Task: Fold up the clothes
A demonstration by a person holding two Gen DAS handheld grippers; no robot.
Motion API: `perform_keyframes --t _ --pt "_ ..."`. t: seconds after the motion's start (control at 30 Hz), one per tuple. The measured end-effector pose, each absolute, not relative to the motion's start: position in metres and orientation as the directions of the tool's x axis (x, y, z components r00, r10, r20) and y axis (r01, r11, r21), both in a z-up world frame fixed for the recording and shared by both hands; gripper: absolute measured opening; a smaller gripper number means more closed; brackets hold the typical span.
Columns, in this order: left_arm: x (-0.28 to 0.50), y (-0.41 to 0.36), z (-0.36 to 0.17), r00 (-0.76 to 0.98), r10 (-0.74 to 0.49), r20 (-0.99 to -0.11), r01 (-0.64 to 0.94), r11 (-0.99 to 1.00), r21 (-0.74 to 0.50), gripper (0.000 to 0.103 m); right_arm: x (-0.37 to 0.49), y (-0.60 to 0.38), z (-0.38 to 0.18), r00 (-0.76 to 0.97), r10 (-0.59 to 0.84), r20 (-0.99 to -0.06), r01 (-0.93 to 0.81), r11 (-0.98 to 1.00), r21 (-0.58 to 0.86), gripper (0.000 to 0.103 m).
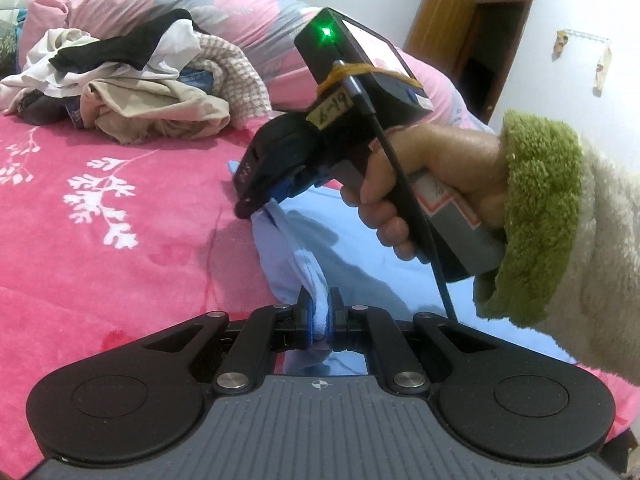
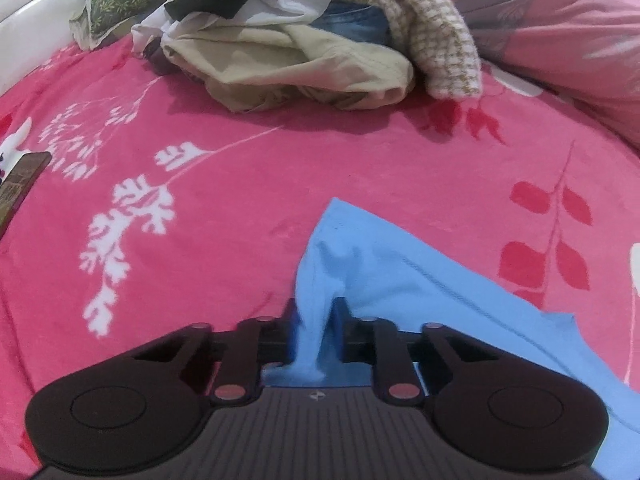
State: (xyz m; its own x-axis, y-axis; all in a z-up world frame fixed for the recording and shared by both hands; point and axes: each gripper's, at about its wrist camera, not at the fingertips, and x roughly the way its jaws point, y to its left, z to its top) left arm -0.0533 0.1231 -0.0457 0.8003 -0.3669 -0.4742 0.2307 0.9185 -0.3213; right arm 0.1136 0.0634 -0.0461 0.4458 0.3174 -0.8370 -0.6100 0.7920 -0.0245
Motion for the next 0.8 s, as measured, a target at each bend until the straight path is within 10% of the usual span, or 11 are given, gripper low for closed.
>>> perform_keyframes --t 0.8 --pt "-0.062 0.061 0.000 0.762 -0.492 -0.421 0.364 0.863 -0.351 0.005 0.089 -0.054 0.036 0.594 0.437 -0.675 -0.548 0.835 0.058 0.003"
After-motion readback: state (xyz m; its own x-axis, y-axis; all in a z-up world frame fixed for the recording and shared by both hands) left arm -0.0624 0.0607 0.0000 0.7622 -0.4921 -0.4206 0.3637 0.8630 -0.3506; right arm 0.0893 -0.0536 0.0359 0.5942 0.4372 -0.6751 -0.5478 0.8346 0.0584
